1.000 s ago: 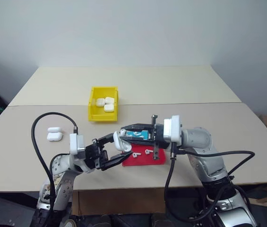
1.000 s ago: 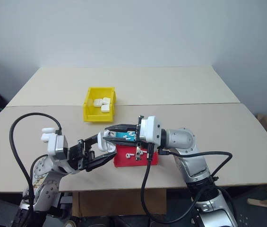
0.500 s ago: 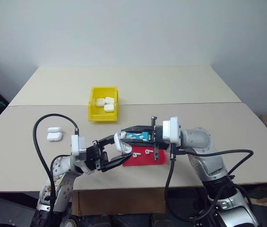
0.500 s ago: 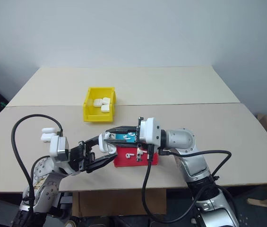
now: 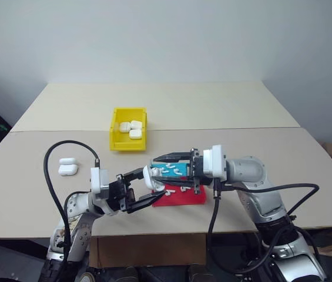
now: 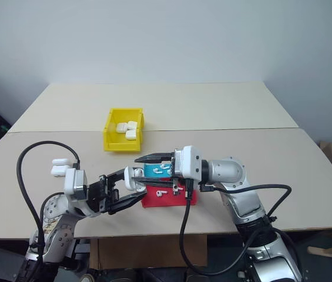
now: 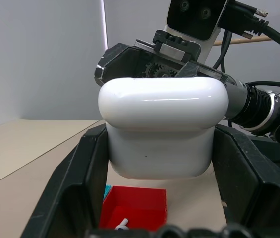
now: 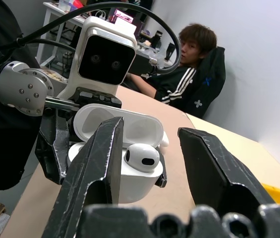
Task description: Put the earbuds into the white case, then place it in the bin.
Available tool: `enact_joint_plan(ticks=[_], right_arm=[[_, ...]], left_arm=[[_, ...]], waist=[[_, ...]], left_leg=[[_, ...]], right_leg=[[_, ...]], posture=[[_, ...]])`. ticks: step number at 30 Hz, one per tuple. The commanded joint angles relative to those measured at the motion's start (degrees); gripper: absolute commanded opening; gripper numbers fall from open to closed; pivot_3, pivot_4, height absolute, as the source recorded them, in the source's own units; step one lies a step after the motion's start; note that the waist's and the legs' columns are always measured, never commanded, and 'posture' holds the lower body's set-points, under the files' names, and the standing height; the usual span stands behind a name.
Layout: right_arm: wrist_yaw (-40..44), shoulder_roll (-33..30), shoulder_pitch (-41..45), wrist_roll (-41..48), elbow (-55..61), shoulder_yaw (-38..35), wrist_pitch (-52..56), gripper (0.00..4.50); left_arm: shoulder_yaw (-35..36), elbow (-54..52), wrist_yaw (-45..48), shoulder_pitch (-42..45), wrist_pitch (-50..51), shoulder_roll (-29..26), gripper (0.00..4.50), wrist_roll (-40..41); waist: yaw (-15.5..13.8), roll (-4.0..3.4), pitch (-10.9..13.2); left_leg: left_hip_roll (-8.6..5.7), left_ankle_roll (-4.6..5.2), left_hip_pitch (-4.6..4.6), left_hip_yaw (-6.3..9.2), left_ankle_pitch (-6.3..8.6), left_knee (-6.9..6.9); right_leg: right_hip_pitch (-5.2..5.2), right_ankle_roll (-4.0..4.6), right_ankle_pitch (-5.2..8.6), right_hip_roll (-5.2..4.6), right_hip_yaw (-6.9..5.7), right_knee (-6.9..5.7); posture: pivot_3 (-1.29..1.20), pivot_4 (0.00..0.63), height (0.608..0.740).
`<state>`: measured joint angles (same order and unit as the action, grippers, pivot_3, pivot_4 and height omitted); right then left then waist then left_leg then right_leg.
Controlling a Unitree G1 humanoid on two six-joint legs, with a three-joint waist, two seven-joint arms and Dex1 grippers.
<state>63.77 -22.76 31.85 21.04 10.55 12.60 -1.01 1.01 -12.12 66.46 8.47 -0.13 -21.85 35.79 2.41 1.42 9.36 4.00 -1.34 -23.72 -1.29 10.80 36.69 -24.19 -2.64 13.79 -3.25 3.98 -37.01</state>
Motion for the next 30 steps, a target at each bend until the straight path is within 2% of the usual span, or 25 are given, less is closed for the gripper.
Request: enact_joint_plan(ticks=[1, 8, 12, 14, 17, 21, 24, 26, 30], right_arm=[[1.08, -1.76, 0.62, 0.96, 1.71, -0.93, 1.00, 2.27], [3.89, -10.63, 4.70, 6.33, 4.86, -5.96, 9.07, 2.27], [5.06, -15.85, 17.05, 0.31, -3.80, -1.19, 21.29, 2.27], [7.52, -17.03, 22.83, -6.13, -10.53, 3.49, 20.15, 2.27], [10.24, -15.82, 28.75, -15.77, -20.65, 10.31, 11.79, 2.27], [13.01, -9.03, 37.53, -24.21, -35.10, 18.50, 17.45, 2.27], [12.85, -4.19, 41.78, -28.28, -44.18, 21.14, 20.23, 2.27], [13.29, -2.76, 42.97, -29.87, -47.23, 21.59, 20.35, 2.27], [14.73, 1.19, 45.43, -31.13, -51.97, 21.59, 28.41, 2.27]], left_arm=[[1.27, -0.65, 0.76, 1.39, -1.90, -1.06, 2.79, -0.04], [4.17, 2.30, 6.29, -1.97, -6.72, -5.58, 2.79, -0.99], [5.74, 2.03, 7.87, -5.53, -8.14, -7.54, 2.79, -0.97], [5.85, 1.82, 8.25, -7.11, -8.98, -7.79, 2.79, -1.35], [5.08, 0.94, 6.24, -8.46, -9.76, -6.78, 2.79, -2.86], [4.29, -0.38, 4.36, -9.37, -10.14, -5.78, 2.79, -3.43], [4.10, -1.43, 3.16, -10.25, -10.06, -5.58, 2.79, -3.88], [3.94, -1.88, 2.57, -10.66, -9.99, -5.61, 2.79, -4.05], [3.29, -2.26, 0.67, -11.28, -9.83, -5.69, 2.79, -5.38]], waist=[[-0.02, 0.00, 0.00], [0.09, 0.00, 0.00], [0.36, -0.04, 0.03], [0.22, -0.05, 0.02], [0.15, -0.04, 0.02], [0.19, -0.04, 0.03], [0.23, -0.05, 0.03], [0.04, -0.05, 0.03], [-0.07, -0.06, 0.04]], left_leg=[[0.00, 0.00, 0.00, 0.00, 0.00, 0.00], [0.00, 0.00, -0.01, -0.02, 0.00, 0.00], [0.02, 0.00, 0.05, -0.08, 0.00, -0.01], [0.05, 0.00, 0.08, -0.06, 0.00, -0.03], [0.05, 0.00, 0.06, -0.09, 0.00, -0.05], [0.04, 0.01, -0.10, -0.15, 0.00, -0.06], [0.04, 0.01, -0.15, -0.14, 0.01, -0.10], [0.04, 0.01, -0.15, -0.14, 0.01, -0.13], [0.03, 0.01, -0.15, -0.15, 0.01, -0.13]], right_leg=[[0.00, 0.00, 0.00, 0.00, 0.00, 0.00], [-0.04, 0.01, 0.00, -0.01, 0.01, 0.01], [-0.09, 0.03, 0.00, -0.01, 0.06, -0.01], [-0.08, 0.28, 0.12, 0.00, 0.02, -0.01], [-0.08, 0.42, 0.21, -0.02, 0.02, 0.02], [-0.20, 0.41, -0.18, -0.04, 0.03, 0.03], [-0.29, 0.46, -0.20, -0.02, 0.03, -0.02], [-0.29, 0.46, -0.19, -0.02, 0.02, -0.02], [-0.28, 0.46, -0.18, -0.05, 0.01, -0.01]], posture=[[0.00, 0.150, 0.740], [0.00, 0.150, 0.740], [0.00, 0.150, 0.740], [0.00, 0.150, 0.740], [0.00, 0.150, 0.740], [0.00, 0.150, 0.740], [0.00, 0.150, 0.740], [0.00, 0.150, 0.740], [0.00, 0.150, 0.740]])
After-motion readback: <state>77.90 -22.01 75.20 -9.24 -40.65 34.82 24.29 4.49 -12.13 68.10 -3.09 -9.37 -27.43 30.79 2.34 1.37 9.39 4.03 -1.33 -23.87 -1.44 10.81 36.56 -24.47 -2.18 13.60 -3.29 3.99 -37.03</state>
